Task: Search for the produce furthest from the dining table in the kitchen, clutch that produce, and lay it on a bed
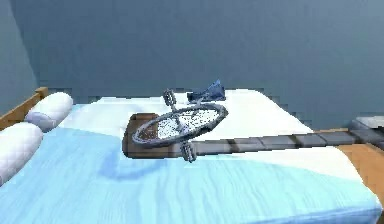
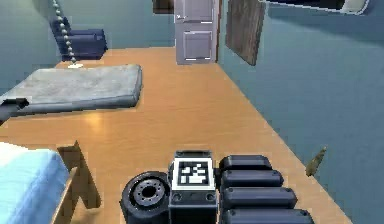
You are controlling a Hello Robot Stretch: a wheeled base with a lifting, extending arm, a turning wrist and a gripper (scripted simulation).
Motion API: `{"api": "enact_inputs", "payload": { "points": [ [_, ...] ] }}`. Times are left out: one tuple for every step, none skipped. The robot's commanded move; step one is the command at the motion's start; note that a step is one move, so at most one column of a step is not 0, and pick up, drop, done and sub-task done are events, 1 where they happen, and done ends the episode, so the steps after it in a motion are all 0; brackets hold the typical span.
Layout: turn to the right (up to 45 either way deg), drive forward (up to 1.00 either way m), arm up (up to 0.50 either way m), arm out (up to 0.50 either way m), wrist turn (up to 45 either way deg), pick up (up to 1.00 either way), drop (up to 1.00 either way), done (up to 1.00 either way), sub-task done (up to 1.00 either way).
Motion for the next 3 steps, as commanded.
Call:
{"api": "enact_inputs", "payload": {
  "points": [
    [45.0, 0.00, 0.00, 0.00, 0.0, 0.00, 0.00, 0.00, 0.00],
    [27.0, 0.00, 0.00, 0.00, 0.0, 0.00, 0.00, 0.00, 0.00],
    [-45.0, 0.00, 0.00, 0.00, 0.0, 0.00, 0.00, 0.00, 0.00]
  ]
}}
